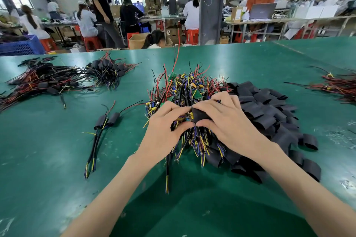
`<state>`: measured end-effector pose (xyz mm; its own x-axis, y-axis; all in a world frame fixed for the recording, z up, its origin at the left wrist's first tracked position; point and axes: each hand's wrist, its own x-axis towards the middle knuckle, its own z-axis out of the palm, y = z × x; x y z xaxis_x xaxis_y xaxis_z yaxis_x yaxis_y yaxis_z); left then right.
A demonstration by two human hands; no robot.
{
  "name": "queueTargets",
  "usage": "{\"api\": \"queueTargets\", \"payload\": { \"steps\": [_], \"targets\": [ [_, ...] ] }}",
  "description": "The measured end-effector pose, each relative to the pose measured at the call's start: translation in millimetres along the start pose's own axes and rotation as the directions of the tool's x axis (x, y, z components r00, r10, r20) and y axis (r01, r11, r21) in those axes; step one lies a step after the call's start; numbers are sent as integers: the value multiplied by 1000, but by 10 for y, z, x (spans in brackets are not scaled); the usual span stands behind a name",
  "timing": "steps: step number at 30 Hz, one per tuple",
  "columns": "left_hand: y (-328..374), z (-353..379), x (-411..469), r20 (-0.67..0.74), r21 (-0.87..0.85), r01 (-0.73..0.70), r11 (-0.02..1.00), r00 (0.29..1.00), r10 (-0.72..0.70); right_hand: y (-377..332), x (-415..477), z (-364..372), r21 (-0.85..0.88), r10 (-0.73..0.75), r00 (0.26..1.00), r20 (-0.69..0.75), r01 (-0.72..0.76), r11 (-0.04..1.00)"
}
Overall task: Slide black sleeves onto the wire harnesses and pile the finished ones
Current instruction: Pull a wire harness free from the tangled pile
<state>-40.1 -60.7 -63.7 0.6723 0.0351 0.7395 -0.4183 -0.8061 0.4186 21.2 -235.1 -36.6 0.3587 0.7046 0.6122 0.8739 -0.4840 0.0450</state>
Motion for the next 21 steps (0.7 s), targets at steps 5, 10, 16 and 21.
{"api": "queueTargets", "payload": {
  "steps": [5, 10, 16, 21],
  "targets": [
    [22, -31, 10, -5, -38, -1, 999, 1000, 0, 7, 31, 12, 71, -5, 998, -56, 9, 997],
    [29, 14, -3, -32, -53, -2, 999, 999, 0, -32, 52, 27, 61, -66, 994, -89, 72, 996],
    [-29, -46, 21, -22, -97, 51, 994, 998, -53, -9, 37, 58, 90, -107, 992, -64, 112, 990],
    [-59, -161, 81, 105, -133, 95, 987, 991, -81, 7, 11, 92, 155, -145, 989, 10, 141, 978]
  ]
}}
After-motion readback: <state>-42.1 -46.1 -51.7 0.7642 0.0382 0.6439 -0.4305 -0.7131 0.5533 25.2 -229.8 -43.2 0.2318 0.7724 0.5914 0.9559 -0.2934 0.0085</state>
